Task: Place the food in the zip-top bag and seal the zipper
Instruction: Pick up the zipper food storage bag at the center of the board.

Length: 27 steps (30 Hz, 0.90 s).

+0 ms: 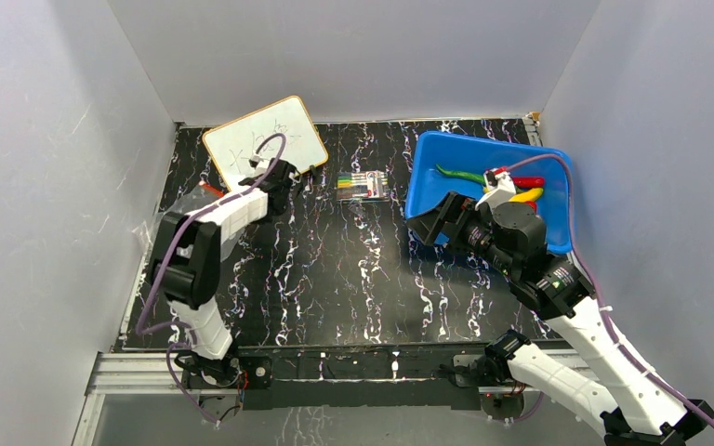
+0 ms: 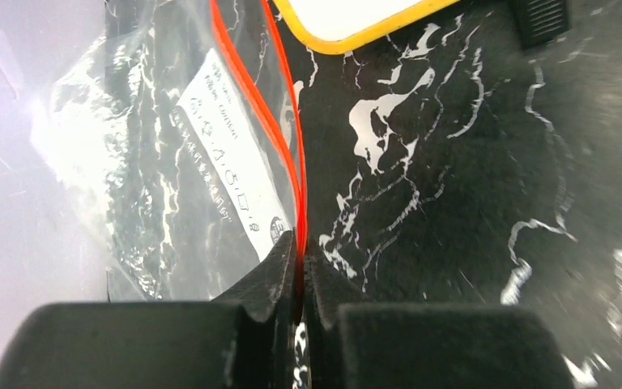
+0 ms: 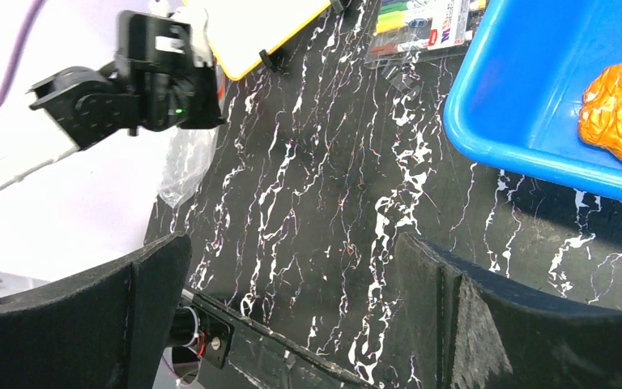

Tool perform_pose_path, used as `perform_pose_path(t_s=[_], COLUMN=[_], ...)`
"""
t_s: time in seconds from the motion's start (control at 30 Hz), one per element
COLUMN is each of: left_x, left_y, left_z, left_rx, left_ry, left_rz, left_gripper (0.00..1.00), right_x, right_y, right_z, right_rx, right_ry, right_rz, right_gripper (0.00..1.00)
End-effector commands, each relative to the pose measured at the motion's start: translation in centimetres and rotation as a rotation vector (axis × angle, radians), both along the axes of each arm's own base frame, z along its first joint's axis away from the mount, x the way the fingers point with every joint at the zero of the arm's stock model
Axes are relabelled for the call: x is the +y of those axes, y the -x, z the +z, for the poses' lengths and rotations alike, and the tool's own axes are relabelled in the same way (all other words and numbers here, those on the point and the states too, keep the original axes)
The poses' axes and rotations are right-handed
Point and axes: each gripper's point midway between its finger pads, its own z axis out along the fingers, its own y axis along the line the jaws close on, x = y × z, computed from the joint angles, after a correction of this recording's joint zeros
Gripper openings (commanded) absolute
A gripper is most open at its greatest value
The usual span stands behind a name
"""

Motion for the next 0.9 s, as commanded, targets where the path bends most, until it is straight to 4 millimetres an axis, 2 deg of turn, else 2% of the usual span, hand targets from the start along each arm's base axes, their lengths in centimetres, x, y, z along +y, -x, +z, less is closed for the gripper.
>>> perform_pose_path(t_s=[0.0, 0.27, 0.43, 0.63, 0.87], left_x=[-1.3, -3.9, -7.0, -10.7, -14.1], left_y=[1.7, 5.3, 7.5, 10.1, 11.7], left_z=[4.0, 7.4, 8.9, 9.9, 11.6], left_rx=[-0.086, -0.132, -0.137, -0.160, -0.178], left_ry=[0.128, 0.359, 0.551, 0.774, 0.939], left_rz=[-0.012, -0.123, -0.262, -0.419, -0.602], left_gripper=[0.00, 0.00, 0.00, 0.00, 0.00], right_x=[-0.1, 0.7, 2.1, 3.6, 5.3], right_y=[-0.5, -0.6, -1.0, -1.5, -2.4], right_z=[1.6, 0.6, -0.7, -1.2, -1.5], right_rx=[-0.047, 0.039, 0.119, 0.178, 0.244], right_ry=[-0.050, -0.089, -0.118, -0.167, -0.187], right_rz=[-0.026, -0.030, -0.007, 0.016, 0.046], right_gripper=[0.97, 0.93, 0.89, 0.85, 0.82])
